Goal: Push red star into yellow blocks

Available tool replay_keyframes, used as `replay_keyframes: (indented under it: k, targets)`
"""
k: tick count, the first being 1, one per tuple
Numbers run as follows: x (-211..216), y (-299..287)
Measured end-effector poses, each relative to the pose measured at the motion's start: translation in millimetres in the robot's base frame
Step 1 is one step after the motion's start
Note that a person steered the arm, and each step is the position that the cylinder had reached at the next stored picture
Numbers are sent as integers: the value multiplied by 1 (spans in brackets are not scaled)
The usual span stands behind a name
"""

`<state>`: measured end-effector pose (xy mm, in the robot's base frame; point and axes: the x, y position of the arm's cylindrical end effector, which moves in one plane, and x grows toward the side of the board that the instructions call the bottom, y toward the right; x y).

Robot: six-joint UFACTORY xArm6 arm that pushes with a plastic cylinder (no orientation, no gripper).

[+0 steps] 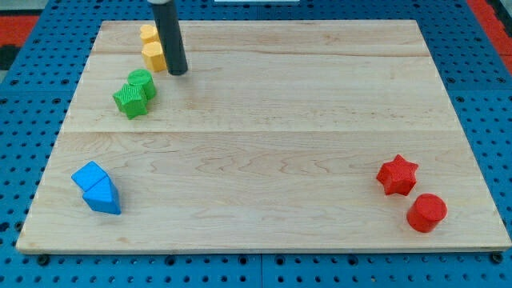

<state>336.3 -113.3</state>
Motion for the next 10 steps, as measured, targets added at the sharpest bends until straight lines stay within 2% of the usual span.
replay_keyframes:
  k: [1,3,5,7,8,10]
  targets:
    - [40,61]
    - [80,195]
    - [147,324]
    - [272,361]
    - [281,346]
    - [238,328]
